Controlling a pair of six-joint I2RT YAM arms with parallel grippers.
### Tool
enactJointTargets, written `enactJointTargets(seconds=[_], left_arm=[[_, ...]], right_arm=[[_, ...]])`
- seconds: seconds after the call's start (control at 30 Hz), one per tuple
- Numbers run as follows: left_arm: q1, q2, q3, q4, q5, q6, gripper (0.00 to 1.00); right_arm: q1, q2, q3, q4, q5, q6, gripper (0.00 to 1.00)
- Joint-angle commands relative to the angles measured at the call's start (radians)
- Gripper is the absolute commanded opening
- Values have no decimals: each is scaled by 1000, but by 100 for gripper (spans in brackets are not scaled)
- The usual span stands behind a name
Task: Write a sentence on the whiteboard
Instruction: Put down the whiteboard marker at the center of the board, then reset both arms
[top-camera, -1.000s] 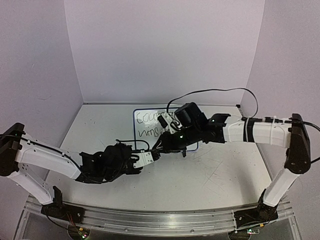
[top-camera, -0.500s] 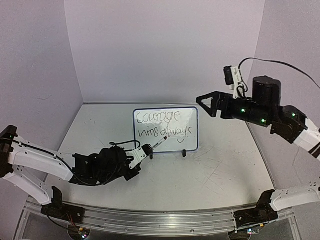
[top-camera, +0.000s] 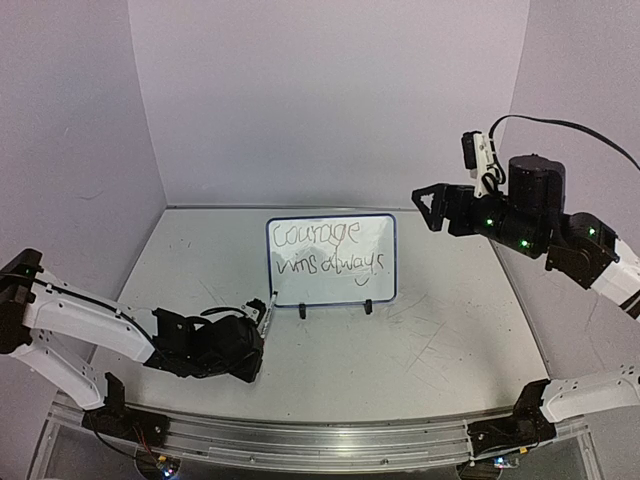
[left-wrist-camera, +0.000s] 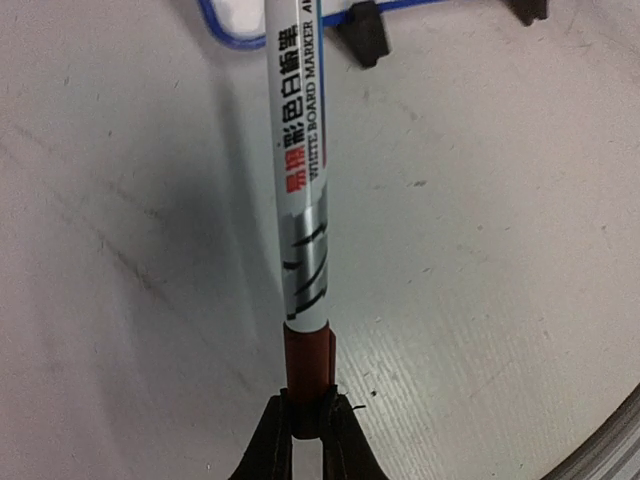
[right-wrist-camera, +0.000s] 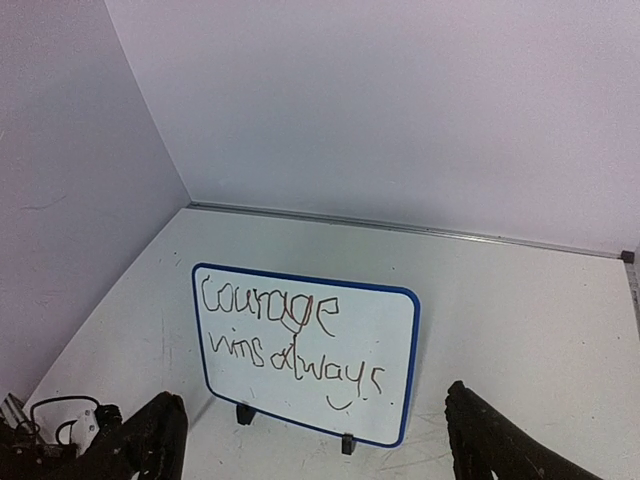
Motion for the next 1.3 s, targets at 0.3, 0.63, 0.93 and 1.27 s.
enactJointTargets(seconds=[0.3,0.63,0.93,1.27], left_arm=[[2,164,89,-261,121,-319,11],[17,47,196,-379,28,-242,56],[37,-205,524,-312,-356,194,85],[36,-248,739,286,-309,861,90]], right_arm=[[2,-13,-7,11,90,-36,90],[1,-59,0,-2,158,-53,91],[2,-143,61,-7,300,-160,97],[3,-172,146,39,390,-209,98]])
